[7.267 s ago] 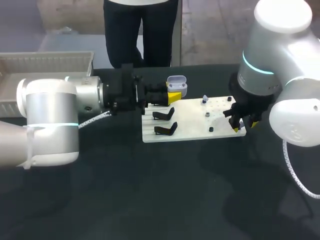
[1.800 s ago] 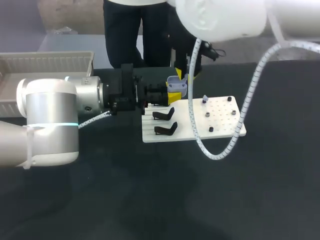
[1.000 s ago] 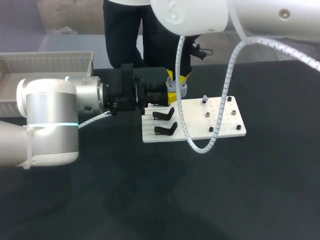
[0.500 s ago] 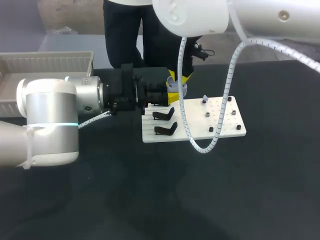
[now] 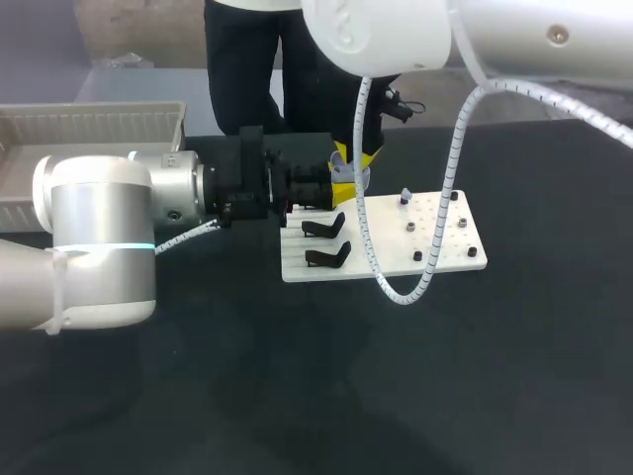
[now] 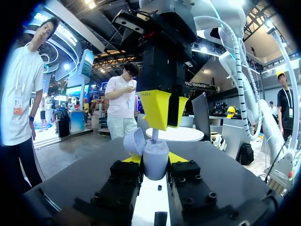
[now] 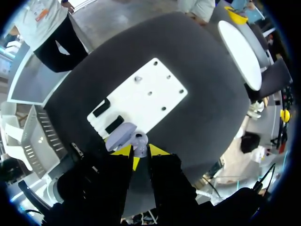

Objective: Pick up each earbud case from the left stands, insert the matching earbuds, close the lid, and place the case in the box.

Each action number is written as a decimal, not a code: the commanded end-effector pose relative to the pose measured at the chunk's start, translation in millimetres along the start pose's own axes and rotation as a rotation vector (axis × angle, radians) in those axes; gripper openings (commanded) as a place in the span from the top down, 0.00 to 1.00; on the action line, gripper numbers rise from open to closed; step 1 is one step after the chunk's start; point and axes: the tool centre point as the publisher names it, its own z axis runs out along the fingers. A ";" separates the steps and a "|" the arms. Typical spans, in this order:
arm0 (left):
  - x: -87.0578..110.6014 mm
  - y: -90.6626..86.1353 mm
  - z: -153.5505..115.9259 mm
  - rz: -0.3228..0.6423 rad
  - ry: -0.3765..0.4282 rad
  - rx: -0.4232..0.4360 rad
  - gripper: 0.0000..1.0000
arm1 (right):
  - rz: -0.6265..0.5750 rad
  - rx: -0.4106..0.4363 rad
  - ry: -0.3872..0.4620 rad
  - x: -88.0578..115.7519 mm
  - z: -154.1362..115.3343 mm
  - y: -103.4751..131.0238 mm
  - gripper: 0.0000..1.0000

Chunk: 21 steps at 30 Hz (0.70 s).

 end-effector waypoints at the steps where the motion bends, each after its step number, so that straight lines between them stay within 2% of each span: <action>1: 1.5 -1.3 0.5 0.005 -0.007 -0.007 1.00 | 0.000 0.002 0.004 -0.9 0.4 1.8 1.00; 21: 1.5 -1.3 0.5 0.005 -0.007 -0.007 1.00 | -0.011 0.004 0.008 -3.8 1.4 5.0 1.00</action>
